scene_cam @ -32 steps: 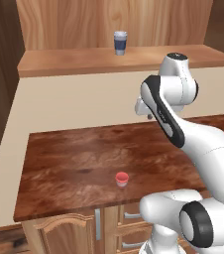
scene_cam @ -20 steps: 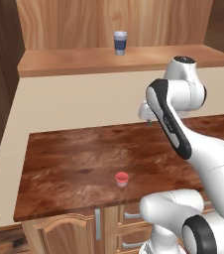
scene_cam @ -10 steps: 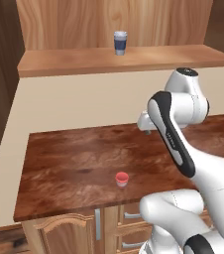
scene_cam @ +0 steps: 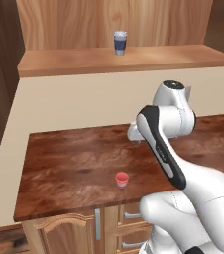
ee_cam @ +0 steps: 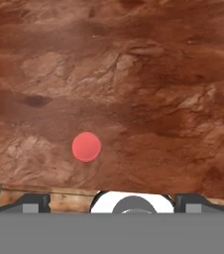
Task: Pick the jam and bar from the counter and place them in the cabinets closest to them.
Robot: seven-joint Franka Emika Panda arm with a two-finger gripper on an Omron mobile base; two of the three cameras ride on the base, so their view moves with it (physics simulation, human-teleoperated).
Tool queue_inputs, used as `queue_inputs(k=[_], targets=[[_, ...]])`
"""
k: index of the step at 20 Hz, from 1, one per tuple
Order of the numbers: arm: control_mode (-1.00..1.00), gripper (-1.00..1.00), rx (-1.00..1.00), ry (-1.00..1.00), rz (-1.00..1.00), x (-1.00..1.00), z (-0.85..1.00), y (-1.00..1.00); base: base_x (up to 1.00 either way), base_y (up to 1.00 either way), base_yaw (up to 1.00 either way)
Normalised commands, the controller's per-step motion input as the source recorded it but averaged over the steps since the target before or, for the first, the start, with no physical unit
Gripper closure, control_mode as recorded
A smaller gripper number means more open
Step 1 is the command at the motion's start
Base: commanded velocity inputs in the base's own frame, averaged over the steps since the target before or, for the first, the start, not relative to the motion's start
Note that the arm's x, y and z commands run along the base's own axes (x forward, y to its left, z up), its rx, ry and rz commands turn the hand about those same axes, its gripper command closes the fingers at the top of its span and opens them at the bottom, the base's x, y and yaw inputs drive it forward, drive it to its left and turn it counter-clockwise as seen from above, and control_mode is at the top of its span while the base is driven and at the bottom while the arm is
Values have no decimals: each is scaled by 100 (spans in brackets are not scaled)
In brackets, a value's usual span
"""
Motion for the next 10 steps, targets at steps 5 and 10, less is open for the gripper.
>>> queue_inputs(k=[5, 10], targets=[[-100, -100, 0, 3, 0, 0, -36, 26, 0, 0, 0], [-100, -100, 0, 5, 0, 2, -38, 28, 0, 0, 0]])
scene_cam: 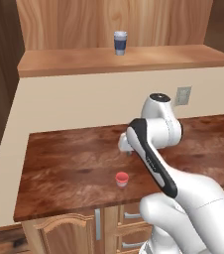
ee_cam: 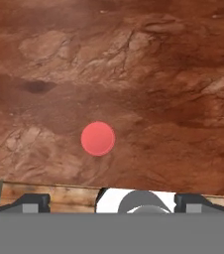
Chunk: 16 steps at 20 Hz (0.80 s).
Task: Pick the jam and bar from the counter and place them in the cabinets closest to them.
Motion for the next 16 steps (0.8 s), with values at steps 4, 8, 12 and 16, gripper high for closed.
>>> queue_inputs(k=[4, 8, 12, 16], targets=[[-100, -100, 0, 5, 0, 7, -41, 29, 0, 0, 0], [-100, -100, 0, 4, 0, 12, -41, 22, 0, 0, 0], [-100, -100, 0, 3, 0, 23, -39, 16, 0, 0, 0], [-100, -100, -4, 0, 0, 27, -36, 12, 0, 0, 0]])
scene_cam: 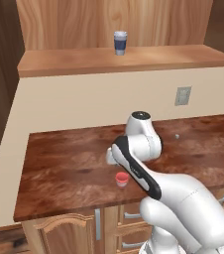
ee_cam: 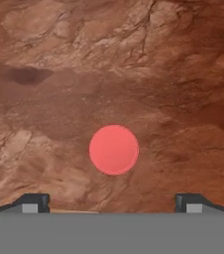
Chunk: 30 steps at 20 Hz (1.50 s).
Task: Pick the jam and bar from the counter and place them in the cabinets closest to them.
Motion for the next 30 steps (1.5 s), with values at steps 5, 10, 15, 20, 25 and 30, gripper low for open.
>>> queue_inputs(k=[5, 10, 15, 20, 25, 30], targets=[[-100, -100, -4, 0, 0, 25, -34, 13, 0, 0, 0], [-100, -100, -4, 0, 0, 18, -38, 9, 0, 0, 0], [-100, -100, -3, 0, 0, 12, -42, 1, 0, 0, 0], [-100, -100, -2, 0, 0, 8, -38, 0, 0, 0, 0], [-100, -100, -1, 0, 0, 5, -40, 0, 0, 0, 0], [-100, 100, -2, 0, 0, 3, -33, 0, 0, 0, 0]])
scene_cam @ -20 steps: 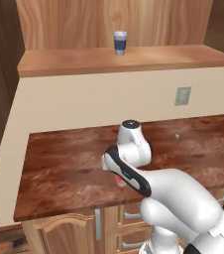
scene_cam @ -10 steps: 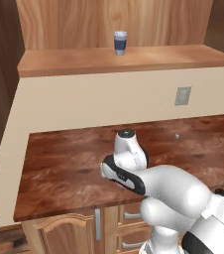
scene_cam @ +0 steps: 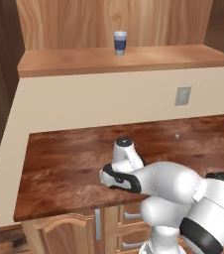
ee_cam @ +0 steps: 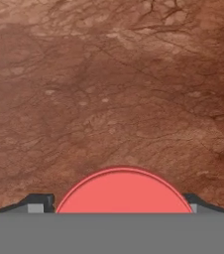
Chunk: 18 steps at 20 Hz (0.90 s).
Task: Pick the jam and bar from the counter and place them in the cabinets closest to them.
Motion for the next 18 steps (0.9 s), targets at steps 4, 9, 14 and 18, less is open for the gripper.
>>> queue_inputs(k=[4, 9, 14, 18], targets=[[-100, 100, 0, 1, 0, 0, 0, 0, 0, 0, 0], [-100, 100, 2, 0, -1, 0, 47, -5, 0, 0, 0], [-100, 100, 3, -2, -2, 0, 73, -9, 0, 0, 0], [-100, 100, 2, -1, 0, -9, 70, -19, 0, 0, 0]])
